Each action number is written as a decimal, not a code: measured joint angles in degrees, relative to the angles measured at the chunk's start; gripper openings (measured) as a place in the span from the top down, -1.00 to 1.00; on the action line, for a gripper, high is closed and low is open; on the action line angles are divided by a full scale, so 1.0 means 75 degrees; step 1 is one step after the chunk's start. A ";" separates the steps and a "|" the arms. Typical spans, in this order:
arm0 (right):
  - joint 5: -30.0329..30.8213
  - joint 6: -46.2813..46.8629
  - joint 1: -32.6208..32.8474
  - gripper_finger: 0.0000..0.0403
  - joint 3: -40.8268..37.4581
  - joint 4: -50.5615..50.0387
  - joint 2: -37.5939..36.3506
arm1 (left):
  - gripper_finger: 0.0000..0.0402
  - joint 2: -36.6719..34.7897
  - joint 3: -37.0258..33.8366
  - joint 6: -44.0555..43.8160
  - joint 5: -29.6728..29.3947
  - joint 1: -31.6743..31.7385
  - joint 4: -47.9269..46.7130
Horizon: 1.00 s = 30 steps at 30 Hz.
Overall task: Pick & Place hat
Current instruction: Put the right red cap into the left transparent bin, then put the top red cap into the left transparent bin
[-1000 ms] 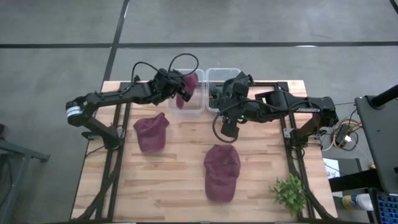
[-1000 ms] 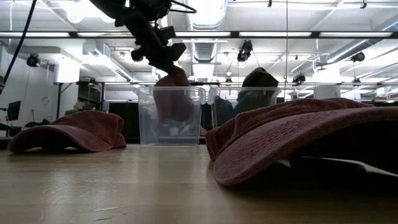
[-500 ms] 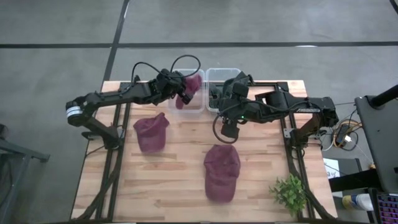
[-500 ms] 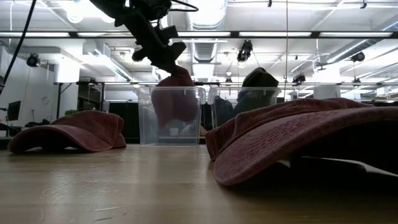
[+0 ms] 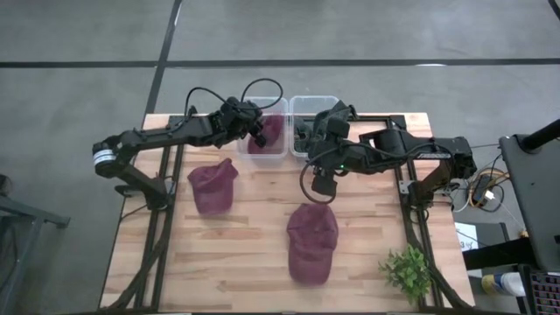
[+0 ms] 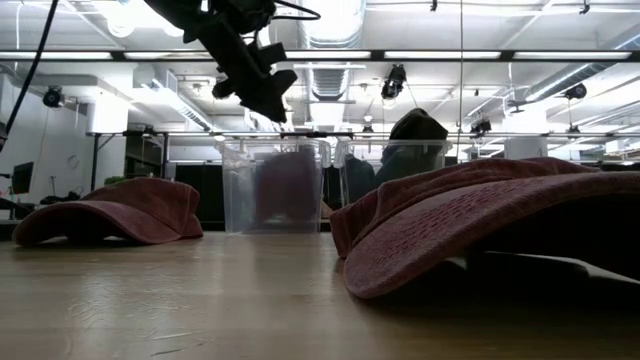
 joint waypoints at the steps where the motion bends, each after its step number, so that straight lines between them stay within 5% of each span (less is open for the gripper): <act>1: 0.0000 0.0000 0.0000 -0.01 0.0002 0.0000 0.0000 | 0.36 0.0000 0.0001 -0.0072 -0.0103 -0.0001 0.0000; 6: 0.0000 0.0003 0.0000 -0.01 0.0003 0.0000 0.0000 | 0.14 0.0000 0.0001 -0.0242 -0.0691 0.0000 0.0017; 16: 0.0003 0.0003 0.0000 -0.01 0.0000 -0.0071 0.0000 | 0.11 -0.0488 0.0432 -0.0539 -0.0798 -0.0287 -0.0301; 22: 0.0003 0.0035 0.0000 -0.01 0.0000 -0.0401 0.0000 | 0.11 -0.1364 0.1180 -0.0916 -0.0545 -0.1124 -0.2442; 30: -0.0002 -0.0080 0.0000 -0.01 0.0000 -0.0512 0.0000 | 0.11 -0.2340 0.1266 -0.3237 -0.0542 -0.2634 -0.5212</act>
